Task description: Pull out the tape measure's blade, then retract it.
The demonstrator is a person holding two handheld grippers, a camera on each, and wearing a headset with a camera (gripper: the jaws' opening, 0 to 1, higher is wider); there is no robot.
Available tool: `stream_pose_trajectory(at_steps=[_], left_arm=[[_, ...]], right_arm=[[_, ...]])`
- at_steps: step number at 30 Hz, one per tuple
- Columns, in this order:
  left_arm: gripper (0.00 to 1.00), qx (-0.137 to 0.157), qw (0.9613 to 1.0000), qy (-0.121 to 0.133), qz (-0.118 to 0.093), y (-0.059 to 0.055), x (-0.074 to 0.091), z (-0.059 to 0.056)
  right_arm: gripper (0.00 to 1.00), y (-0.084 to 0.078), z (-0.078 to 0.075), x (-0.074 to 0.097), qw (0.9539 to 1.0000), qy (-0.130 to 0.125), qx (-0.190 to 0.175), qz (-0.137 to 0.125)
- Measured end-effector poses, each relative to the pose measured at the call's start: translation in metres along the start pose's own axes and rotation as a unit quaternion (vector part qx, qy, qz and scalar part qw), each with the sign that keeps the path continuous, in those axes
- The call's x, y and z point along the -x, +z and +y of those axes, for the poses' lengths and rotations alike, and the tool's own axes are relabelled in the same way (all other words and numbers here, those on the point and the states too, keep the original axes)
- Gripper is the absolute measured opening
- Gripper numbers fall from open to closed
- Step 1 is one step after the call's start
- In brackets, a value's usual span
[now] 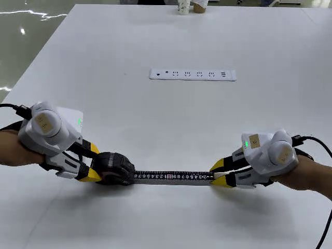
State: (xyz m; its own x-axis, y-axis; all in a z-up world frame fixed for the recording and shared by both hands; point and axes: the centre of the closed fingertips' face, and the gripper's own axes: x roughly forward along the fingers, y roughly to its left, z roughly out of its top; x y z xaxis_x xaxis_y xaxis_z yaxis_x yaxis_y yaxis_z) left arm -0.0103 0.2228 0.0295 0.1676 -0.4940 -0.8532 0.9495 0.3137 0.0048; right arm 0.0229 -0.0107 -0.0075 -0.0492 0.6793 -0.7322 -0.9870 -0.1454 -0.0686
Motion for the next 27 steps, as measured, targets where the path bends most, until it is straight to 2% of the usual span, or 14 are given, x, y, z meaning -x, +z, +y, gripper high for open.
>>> stream_pose_trajectory(at_steps=[27], left_arm=[[0.22,0.0,1.0,-0.004,0.004,0.001,0.0,0.0]], right_arm=[[0.08,-0.032,-0.002,0.029,0.9995,-0.011,-0.018,0.025]])
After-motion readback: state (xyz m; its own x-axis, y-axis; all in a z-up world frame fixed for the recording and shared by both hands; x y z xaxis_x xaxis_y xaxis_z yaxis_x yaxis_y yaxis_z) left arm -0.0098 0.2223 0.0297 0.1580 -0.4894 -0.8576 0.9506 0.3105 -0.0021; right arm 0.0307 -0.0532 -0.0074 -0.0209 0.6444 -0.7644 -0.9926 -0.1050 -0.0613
